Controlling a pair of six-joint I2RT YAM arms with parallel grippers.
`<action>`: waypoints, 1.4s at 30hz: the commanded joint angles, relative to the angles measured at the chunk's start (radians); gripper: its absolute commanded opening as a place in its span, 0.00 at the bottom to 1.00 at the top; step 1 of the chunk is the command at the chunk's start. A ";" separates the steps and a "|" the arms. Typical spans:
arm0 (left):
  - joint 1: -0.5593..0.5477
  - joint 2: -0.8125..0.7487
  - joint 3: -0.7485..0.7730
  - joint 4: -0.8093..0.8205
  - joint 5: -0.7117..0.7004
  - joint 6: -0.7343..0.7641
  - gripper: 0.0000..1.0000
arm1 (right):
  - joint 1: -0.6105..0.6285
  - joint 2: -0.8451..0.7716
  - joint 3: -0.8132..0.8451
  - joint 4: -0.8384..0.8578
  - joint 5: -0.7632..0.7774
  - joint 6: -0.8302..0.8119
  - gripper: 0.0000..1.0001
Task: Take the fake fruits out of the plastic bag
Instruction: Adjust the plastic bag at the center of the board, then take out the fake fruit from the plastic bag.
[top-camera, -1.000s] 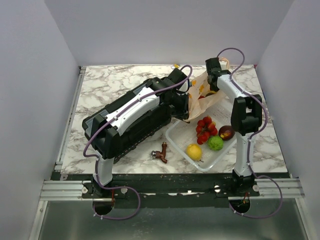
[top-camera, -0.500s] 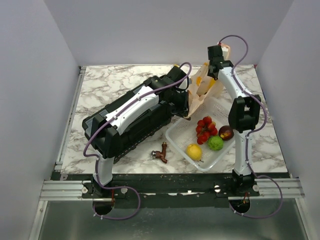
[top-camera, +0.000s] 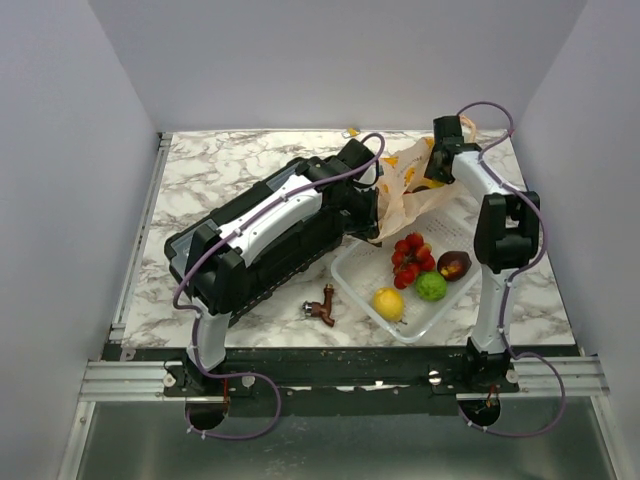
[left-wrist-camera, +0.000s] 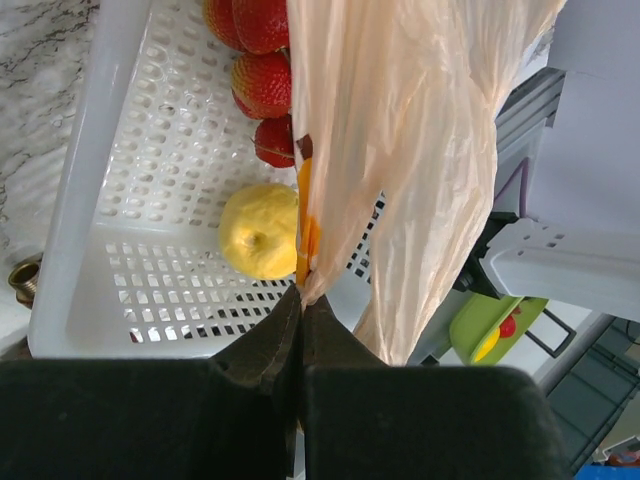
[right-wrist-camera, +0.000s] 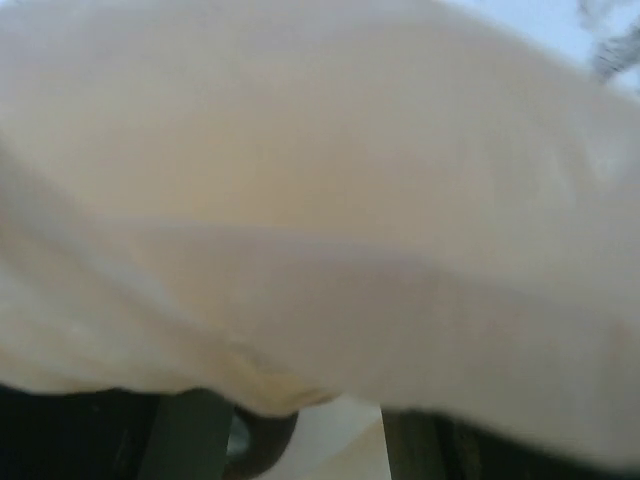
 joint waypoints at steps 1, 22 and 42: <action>-0.005 0.019 -0.011 0.012 0.030 -0.001 0.00 | -0.029 0.120 0.141 -0.037 -0.254 0.024 0.57; 0.025 0.040 -0.016 0.039 0.051 -0.010 0.00 | 0.005 0.242 0.501 -0.027 -0.549 0.089 0.63; 0.034 0.028 -0.028 -0.025 0.021 0.025 0.00 | 0.020 0.402 0.524 0.078 -0.608 0.066 0.87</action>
